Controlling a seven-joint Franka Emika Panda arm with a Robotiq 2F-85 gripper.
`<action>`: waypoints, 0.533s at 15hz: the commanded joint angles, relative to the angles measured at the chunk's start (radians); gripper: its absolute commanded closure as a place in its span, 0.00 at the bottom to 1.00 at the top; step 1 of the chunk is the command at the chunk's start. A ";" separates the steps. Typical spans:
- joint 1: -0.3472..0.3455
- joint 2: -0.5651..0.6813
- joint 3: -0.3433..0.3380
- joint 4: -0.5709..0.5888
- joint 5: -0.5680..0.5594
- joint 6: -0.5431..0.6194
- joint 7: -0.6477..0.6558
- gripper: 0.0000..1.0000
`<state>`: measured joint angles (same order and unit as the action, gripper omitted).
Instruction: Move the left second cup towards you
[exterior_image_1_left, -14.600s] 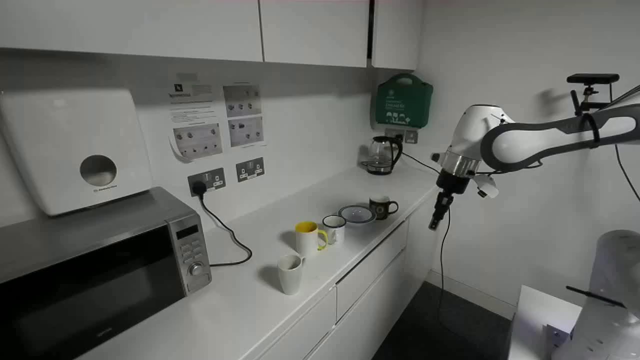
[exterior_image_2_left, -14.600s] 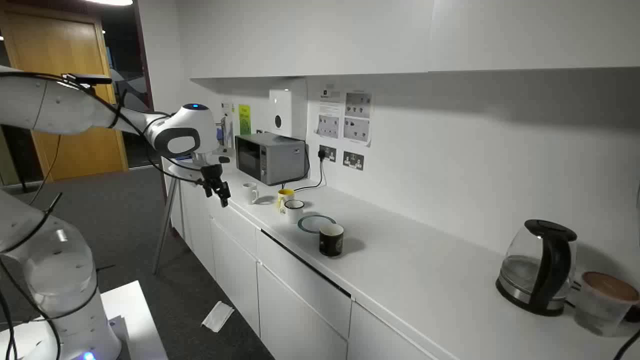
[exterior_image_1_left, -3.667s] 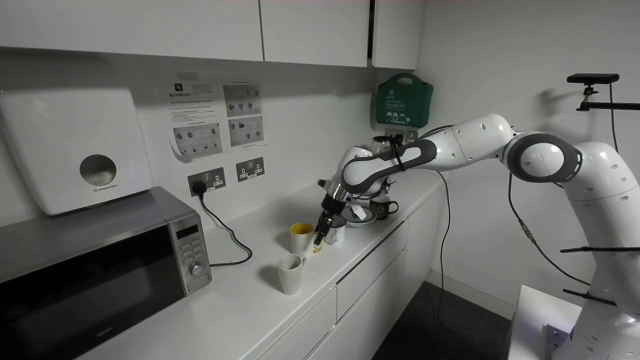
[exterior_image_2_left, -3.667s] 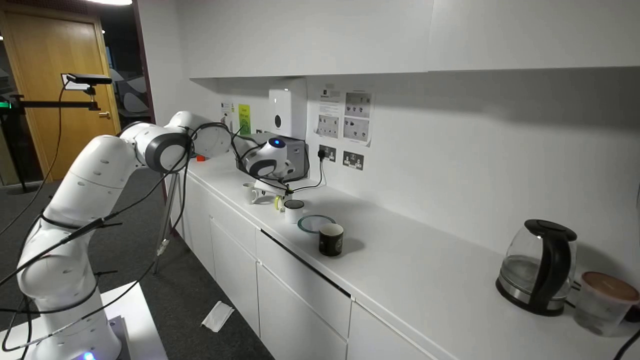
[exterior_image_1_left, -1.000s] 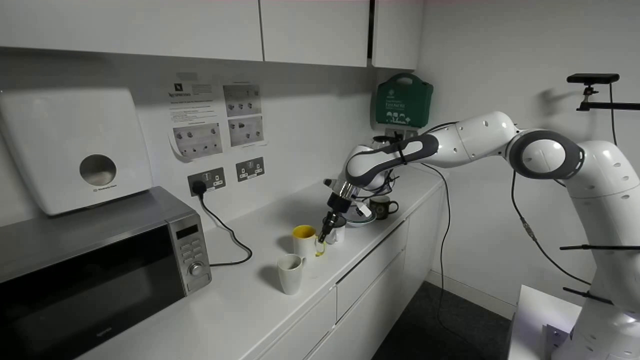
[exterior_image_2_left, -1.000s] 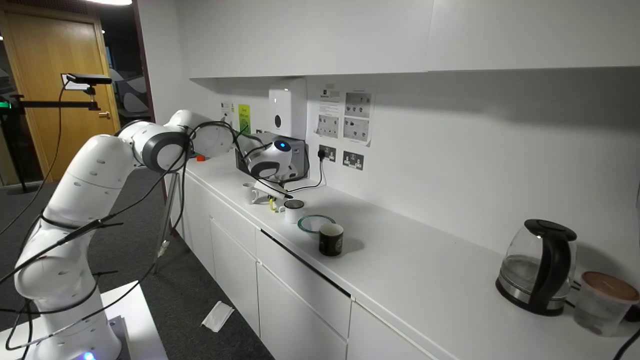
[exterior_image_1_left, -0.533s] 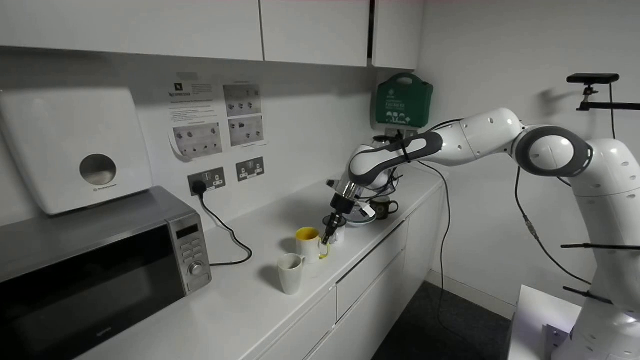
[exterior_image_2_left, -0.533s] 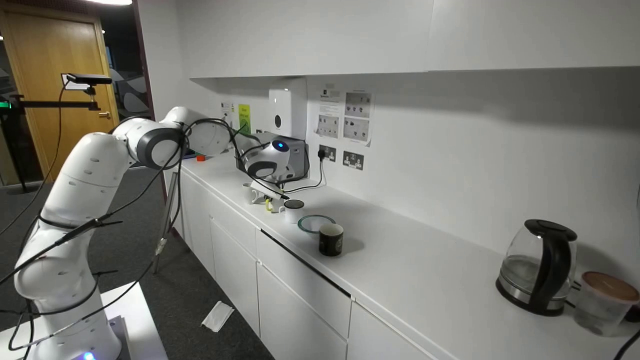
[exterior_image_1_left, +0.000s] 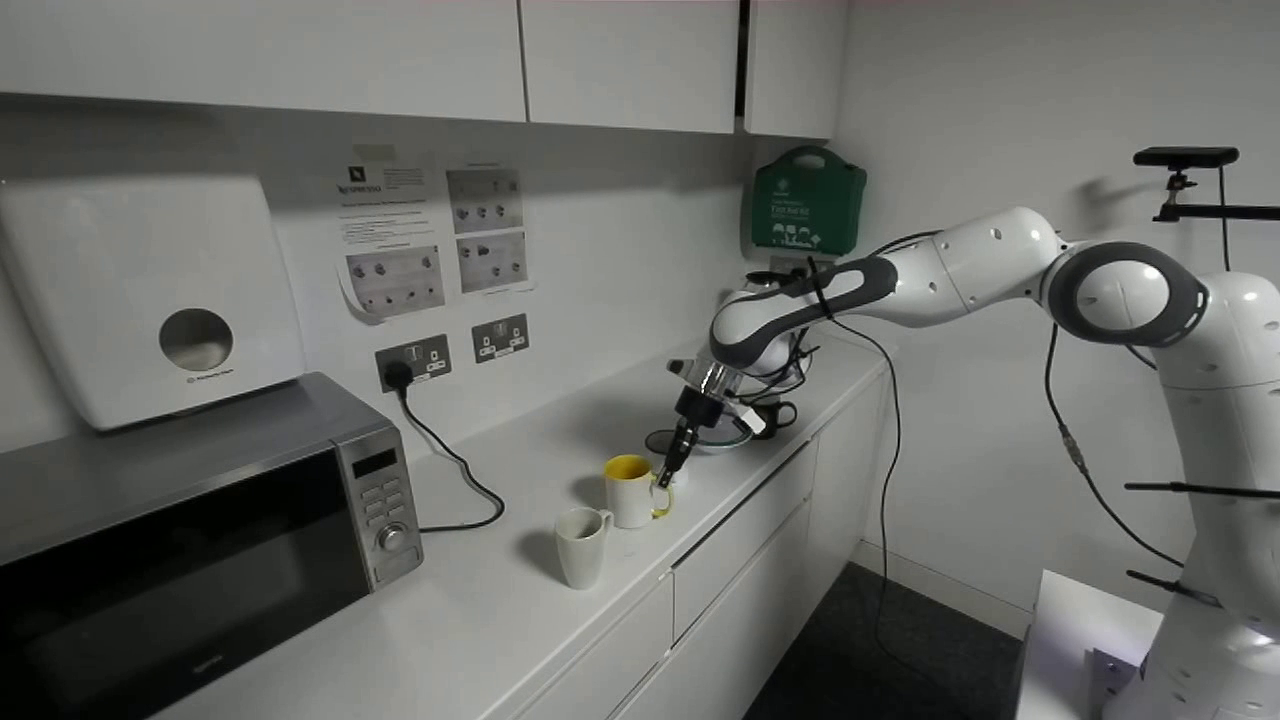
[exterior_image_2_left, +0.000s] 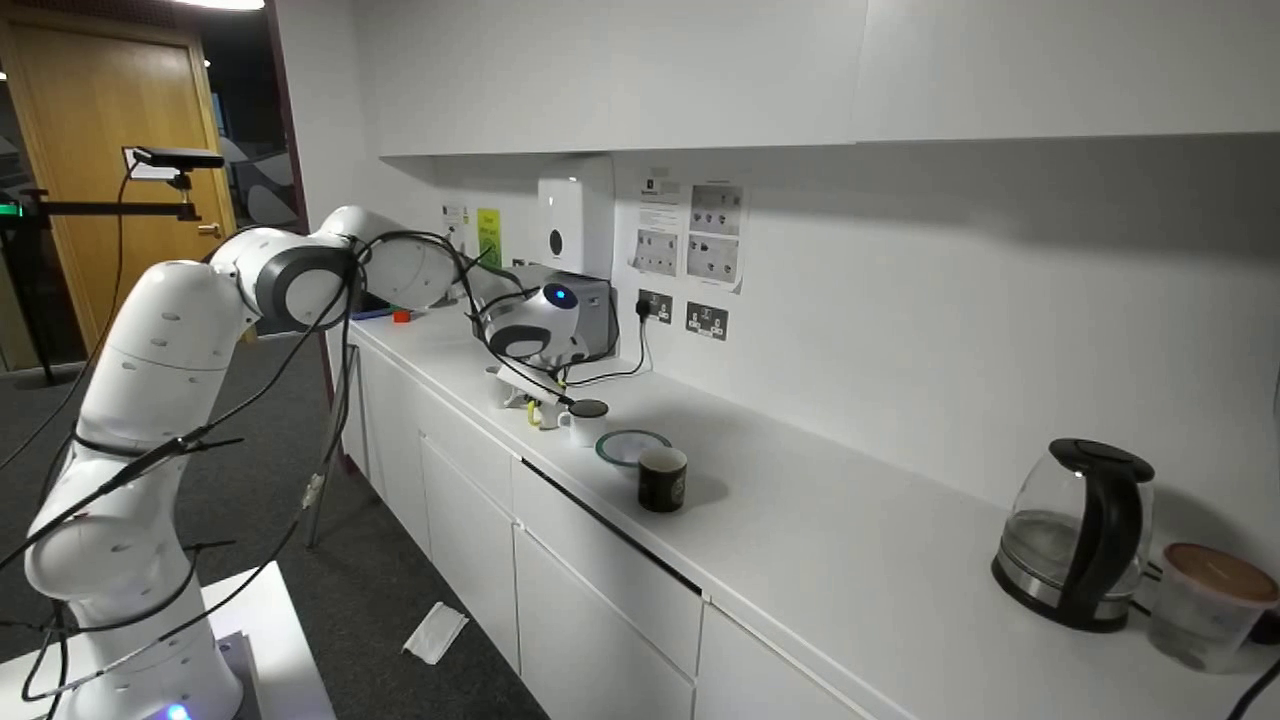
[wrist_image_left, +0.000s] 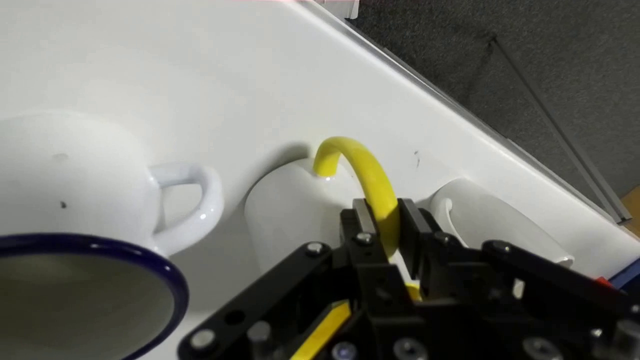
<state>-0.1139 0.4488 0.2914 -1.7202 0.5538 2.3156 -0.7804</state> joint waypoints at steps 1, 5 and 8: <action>-0.029 -0.083 -0.001 -0.078 0.073 -0.021 -0.078 0.96; -0.031 -0.101 -0.012 -0.115 0.124 -0.010 -0.131 0.96; -0.024 -0.111 -0.023 -0.135 0.158 -0.005 -0.169 0.96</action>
<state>-0.1317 0.4034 0.2778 -1.7936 0.6486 2.3156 -0.8705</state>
